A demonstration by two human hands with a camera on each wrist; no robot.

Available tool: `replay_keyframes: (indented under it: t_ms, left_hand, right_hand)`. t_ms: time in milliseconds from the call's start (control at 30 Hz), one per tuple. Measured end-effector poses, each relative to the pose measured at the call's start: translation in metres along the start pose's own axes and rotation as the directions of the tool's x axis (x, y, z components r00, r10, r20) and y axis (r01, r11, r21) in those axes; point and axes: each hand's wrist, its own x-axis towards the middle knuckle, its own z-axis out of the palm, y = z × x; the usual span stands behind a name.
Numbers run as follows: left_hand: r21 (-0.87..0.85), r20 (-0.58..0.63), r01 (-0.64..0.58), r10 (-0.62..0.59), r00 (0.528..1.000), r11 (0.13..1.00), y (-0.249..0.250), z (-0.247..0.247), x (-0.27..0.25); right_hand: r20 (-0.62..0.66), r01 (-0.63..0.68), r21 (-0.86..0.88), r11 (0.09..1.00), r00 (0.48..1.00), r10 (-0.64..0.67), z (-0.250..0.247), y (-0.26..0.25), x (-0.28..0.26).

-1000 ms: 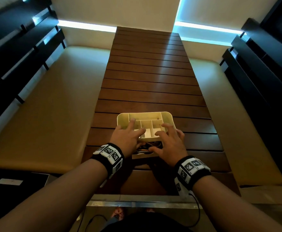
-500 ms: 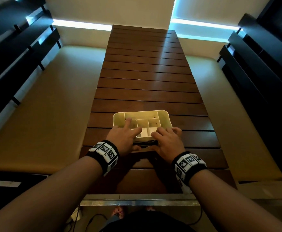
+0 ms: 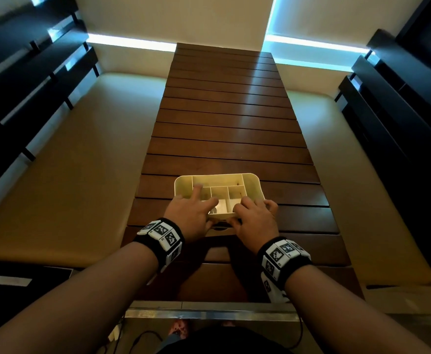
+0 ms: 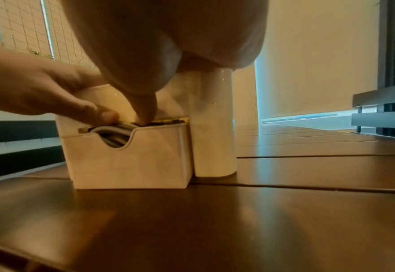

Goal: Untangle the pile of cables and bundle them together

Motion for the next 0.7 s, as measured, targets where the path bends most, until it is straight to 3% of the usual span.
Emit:
replay_keyframes:
  t_ms: [200,333,533,700]
  left_hand:
    - [-0.001,0.015,0.029,-0.029,0.999,1.000,0.003,0.002,0.003]
    - [-0.004,0.021,0.034,-0.034,0.999,0.999,0.003,0.001,0.002]
    - [-0.001,0.026,0.038,-0.038,0.999,0.999,0.003,0.000,0.001]
    - [-0.027,0.038,-0.011,0.012,0.999,1.000,0.000,-0.005,0.000]
  right_hand:
    - [0.069,-0.041,-0.130,0.991,0.996,0.051,0.002,-0.008,0.008]
    - [0.089,-0.042,-0.124,0.991,0.995,0.053,0.000,-0.011,0.011]
    - [0.256,0.086,-0.025,0.996,0.964,-0.077,-0.018,0.004,0.004]
    - [0.206,0.048,-0.055,0.997,0.978,-0.036,-0.014,-0.001,0.006]
